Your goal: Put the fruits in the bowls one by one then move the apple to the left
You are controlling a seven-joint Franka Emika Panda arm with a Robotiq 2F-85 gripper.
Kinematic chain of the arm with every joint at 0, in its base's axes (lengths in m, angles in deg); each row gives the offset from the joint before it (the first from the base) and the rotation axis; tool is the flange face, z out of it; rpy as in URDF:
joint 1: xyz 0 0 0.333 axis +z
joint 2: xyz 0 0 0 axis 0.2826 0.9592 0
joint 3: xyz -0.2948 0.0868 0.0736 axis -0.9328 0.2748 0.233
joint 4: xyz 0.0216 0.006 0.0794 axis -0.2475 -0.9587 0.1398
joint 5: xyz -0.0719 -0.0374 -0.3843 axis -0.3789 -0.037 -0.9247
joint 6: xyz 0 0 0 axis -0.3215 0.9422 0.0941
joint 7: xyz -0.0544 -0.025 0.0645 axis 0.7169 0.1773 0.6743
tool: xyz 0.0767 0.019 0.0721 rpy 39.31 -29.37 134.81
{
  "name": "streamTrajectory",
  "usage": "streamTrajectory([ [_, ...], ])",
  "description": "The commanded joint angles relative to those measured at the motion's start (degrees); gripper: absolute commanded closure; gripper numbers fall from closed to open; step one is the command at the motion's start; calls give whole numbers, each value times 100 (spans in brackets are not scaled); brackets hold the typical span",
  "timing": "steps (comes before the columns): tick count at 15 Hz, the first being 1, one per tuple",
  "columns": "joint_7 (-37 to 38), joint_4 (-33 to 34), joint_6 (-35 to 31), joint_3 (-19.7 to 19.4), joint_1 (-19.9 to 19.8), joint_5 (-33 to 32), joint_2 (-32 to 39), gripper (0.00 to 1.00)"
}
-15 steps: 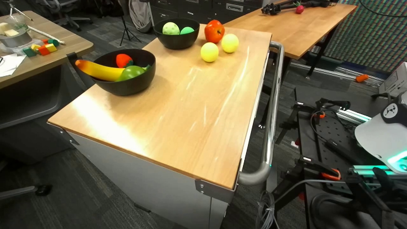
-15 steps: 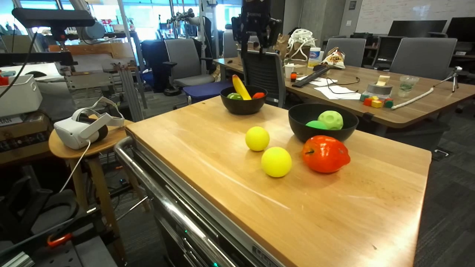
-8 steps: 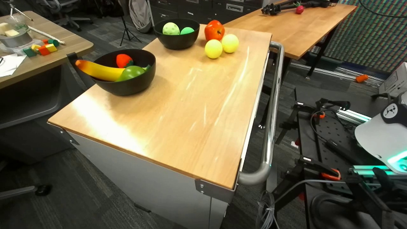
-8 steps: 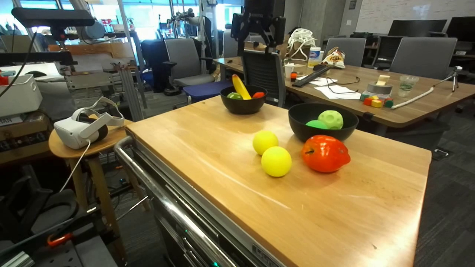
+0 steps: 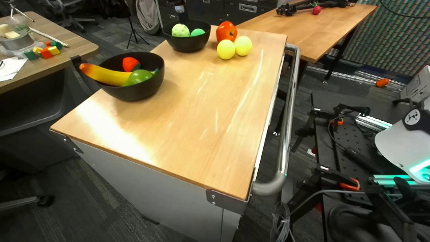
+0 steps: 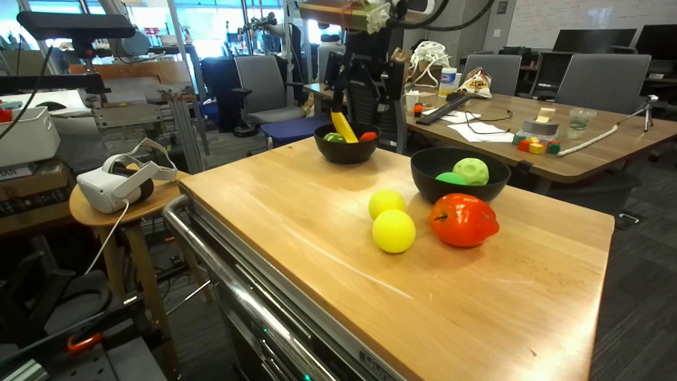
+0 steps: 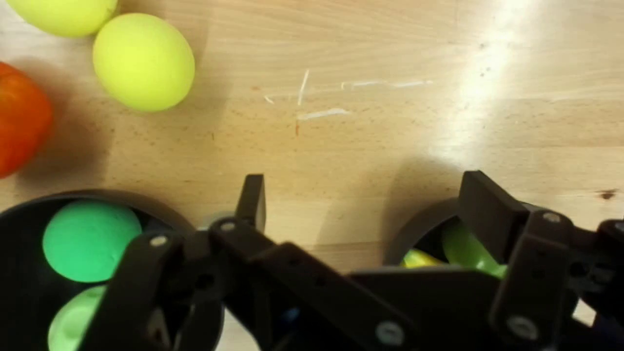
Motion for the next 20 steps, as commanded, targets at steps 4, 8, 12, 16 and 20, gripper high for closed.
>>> streamTrajectory([
  [4, 243, -1134, -1239, -189, 84, -964, -546, 0],
  [8, 625, -1502, -1770, -236, 60, -1613, -469, 0],
  [12, 740, -1772, -1983, -300, 14, -1623, -477, 0],
  [16, 975, -1867, -2186, -402, 51, -2014, -431, 0],
  [20, 1010, -1915, -2241, -389, 8, -1930, -361, 0],
])
